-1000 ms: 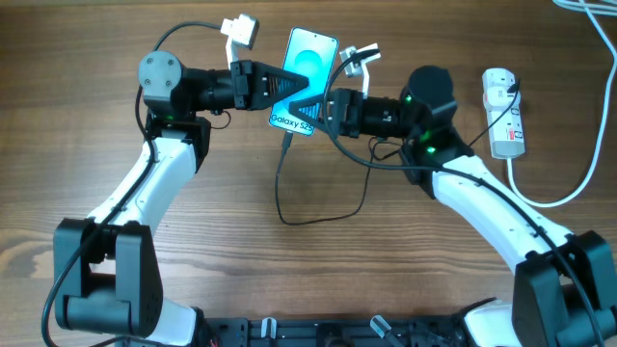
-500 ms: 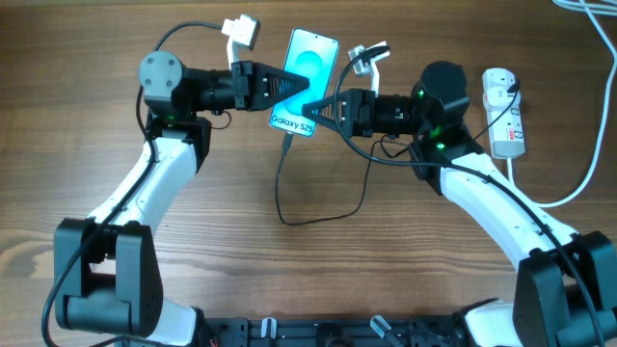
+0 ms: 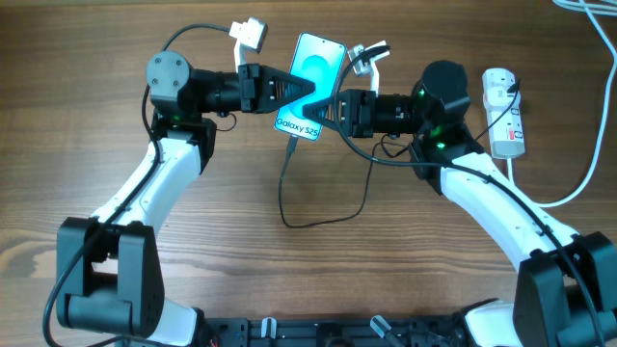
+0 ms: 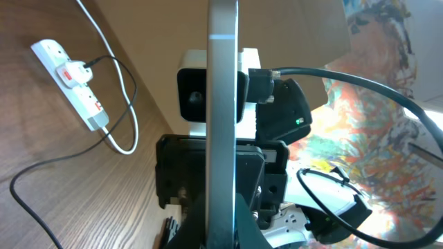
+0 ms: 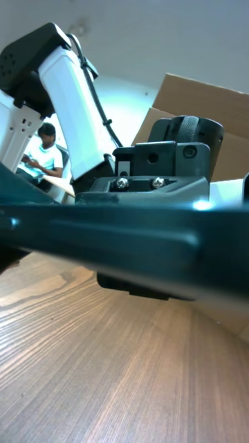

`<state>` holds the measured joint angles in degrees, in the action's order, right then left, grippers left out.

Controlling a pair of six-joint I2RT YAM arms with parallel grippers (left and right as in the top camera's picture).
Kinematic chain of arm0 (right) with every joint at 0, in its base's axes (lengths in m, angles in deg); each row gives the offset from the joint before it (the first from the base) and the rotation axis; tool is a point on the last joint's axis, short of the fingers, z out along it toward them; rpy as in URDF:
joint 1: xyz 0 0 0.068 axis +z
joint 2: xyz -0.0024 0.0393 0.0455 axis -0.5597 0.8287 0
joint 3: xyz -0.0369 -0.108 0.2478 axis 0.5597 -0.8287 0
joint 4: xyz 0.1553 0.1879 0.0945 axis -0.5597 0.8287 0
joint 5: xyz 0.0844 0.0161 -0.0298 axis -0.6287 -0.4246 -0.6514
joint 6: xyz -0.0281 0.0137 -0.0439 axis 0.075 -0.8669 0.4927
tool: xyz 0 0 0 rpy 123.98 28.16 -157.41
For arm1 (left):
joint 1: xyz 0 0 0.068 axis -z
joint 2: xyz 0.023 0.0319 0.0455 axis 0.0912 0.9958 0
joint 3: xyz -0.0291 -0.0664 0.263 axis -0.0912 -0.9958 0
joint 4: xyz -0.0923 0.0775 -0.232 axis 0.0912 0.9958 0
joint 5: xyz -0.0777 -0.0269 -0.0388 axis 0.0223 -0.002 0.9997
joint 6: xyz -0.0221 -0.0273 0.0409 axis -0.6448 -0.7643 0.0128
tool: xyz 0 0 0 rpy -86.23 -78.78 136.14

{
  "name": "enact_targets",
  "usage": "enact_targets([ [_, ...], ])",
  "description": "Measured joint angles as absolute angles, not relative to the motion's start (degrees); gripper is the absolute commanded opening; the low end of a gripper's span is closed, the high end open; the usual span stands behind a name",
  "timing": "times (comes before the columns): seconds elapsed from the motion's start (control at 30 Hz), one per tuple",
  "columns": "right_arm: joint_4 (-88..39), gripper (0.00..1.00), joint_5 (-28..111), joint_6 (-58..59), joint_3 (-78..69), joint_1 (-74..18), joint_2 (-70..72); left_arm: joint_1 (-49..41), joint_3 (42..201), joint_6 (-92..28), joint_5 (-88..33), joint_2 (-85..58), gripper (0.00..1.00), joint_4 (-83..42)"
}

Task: Plug charger to phone and switch on socket

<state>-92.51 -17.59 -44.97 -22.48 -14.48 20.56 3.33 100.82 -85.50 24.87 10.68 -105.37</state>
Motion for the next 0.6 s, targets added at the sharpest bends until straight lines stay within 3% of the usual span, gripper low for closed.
enact_targets([
  [0.07, -92.42, 0.04, -17.59, -45.02, -22.44, -14.48, 20.58, 3.28, 100.78, -85.04, 24.78, 10.68, 0.04, -105.42],
  [0.13, -92.47, 0.04, -17.59, -45.02, -22.44, -14.48, 20.58, 3.28, 100.78, -84.93, 24.74, 10.68, 0.15, -105.42],
  [0.2, -92.53, 0.04, -17.61, -44.99, -22.44, -14.48, 20.58, 3.28, 100.76, -84.82, 24.74, 10.68, 0.45, -105.44],
  [0.23, -92.64, 0.04, -17.78, -44.75, -22.44, -14.48, 20.58, 3.30, 100.76, -84.73, 24.74, 10.68, 0.78, -105.48],
  [0.27, -92.45, 0.04, -17.65, -44.80, -22.44, -14.48, 20.60, 3.33, 100.76, -85.10, 24.96, 10.68, 0.86, -105.46],
  [0.33, -92.25, 0.04, -17.52, -44.80, -22.44, -14.48, 20.67, 3.35, 100.76, -84.99, 24.98, 10.65, 0.95, -105.83],
  [0.43, -92.25, 0.04, -17.54, -44.80, -22.44, -14.48, 20.69, 3.22, 100.76, -85.12, 25.00, 10.65, 0.99, -105.79],
  [0.6, -91.99, 0.04, -17.54, -44.64, -22.44, -14.48, 20.69, 0.72, 100.76, -85.17, 25.00, 10.65, 1.00, -105.83],
])
